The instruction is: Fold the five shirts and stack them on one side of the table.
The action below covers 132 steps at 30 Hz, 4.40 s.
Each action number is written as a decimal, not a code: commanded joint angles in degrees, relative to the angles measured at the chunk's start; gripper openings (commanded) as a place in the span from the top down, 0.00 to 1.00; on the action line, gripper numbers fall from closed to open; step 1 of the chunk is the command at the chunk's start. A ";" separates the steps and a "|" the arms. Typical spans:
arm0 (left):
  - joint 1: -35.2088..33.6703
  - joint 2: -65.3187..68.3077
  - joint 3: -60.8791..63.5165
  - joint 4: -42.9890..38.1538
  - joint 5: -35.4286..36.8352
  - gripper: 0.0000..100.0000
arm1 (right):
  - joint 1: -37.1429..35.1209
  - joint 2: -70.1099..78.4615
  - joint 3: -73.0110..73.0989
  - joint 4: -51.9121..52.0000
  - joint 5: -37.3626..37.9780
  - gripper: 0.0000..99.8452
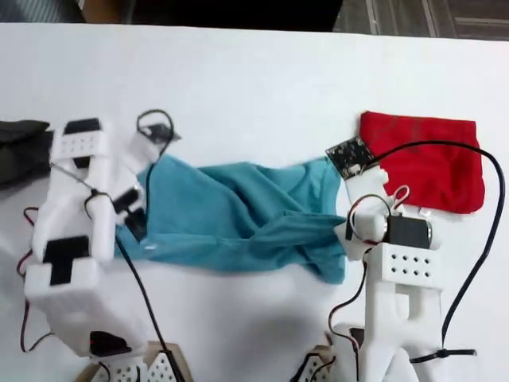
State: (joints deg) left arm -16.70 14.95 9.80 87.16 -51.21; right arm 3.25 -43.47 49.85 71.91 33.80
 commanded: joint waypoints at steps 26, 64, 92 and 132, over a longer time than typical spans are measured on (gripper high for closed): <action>2.37 -11.25 6.11 15.03 -18.55 0.79 | 0.40 -1.71 -0.09 -0.92 -0.18 0.98; 2.11 -16.97 27.56 -14.86 -9.14 0.81 | 0.40 -1.71 -10.99 13.32 -0.09 0.98; 1.76 -23.91 35.82 -23.30 -19.87 0.92 | 0.40 -2.15 -11.08 18.15 -0.26 0.98; -4.92 -29.36 -38.73 15.12 3.78 0.97 | 1.27 4.18 -66.11 -4.18 0.26 0.98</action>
State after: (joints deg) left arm -20.75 -9.05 -23.60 101.14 -49.89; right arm 3.52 -40.40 -6.77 69.01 33.80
